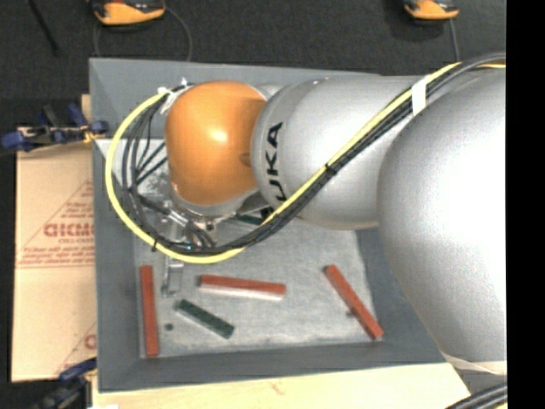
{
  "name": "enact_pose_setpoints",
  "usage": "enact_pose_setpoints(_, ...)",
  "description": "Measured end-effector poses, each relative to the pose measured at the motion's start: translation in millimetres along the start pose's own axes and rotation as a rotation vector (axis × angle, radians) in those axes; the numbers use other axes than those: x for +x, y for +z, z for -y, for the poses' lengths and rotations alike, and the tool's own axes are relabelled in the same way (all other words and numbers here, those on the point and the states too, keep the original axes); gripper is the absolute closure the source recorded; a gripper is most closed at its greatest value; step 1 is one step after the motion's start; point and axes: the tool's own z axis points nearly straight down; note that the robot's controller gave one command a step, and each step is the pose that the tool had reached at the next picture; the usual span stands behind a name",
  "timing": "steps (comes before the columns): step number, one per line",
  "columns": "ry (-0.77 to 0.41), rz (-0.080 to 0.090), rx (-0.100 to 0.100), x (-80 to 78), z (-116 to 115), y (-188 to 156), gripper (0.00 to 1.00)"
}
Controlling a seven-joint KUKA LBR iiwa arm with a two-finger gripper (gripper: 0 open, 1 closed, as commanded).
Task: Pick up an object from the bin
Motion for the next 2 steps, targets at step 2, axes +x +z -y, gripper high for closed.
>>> enact_pose_setpoints(2,-0.242,0.013,0.0,-38.5,57.1,64.8,0.0)
